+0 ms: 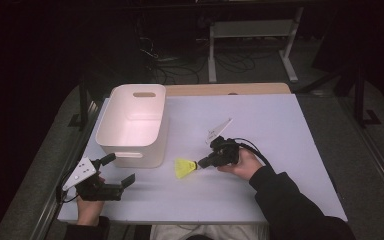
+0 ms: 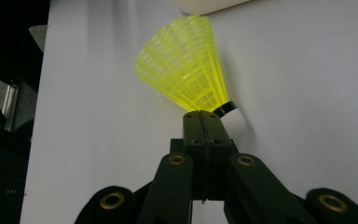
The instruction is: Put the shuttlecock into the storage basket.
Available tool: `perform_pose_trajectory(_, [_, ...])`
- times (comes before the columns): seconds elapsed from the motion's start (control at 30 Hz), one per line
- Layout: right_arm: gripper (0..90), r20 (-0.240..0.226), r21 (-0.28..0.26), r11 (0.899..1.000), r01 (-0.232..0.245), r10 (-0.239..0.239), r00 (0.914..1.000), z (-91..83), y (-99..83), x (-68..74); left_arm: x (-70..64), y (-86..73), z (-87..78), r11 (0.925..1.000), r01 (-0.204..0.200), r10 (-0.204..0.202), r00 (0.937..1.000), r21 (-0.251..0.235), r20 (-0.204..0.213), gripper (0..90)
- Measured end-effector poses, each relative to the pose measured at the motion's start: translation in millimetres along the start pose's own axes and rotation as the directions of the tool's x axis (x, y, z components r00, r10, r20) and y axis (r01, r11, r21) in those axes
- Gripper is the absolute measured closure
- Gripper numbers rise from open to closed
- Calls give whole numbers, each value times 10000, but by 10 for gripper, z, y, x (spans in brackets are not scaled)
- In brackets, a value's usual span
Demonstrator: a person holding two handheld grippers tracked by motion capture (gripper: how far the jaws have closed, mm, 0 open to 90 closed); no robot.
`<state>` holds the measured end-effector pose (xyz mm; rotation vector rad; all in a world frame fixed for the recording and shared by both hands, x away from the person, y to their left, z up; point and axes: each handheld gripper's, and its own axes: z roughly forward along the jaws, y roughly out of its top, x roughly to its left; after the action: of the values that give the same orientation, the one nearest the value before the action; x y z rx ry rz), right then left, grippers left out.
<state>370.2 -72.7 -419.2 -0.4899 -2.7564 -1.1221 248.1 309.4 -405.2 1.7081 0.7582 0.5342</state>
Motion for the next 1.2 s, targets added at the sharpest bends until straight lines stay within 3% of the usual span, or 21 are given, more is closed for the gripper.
perform_pose_trajectory(0.57, [888,-530,466,9979,453,-428,9977,238,9,169,0,0,1,10000,-2,2,10000,2,14,0])
perform_pose_trajectory(1.2, [888,-516,756,9952,617,-578,9970,423,87,196,2,1,4,10000,21,-21,10000,-1,9,0])
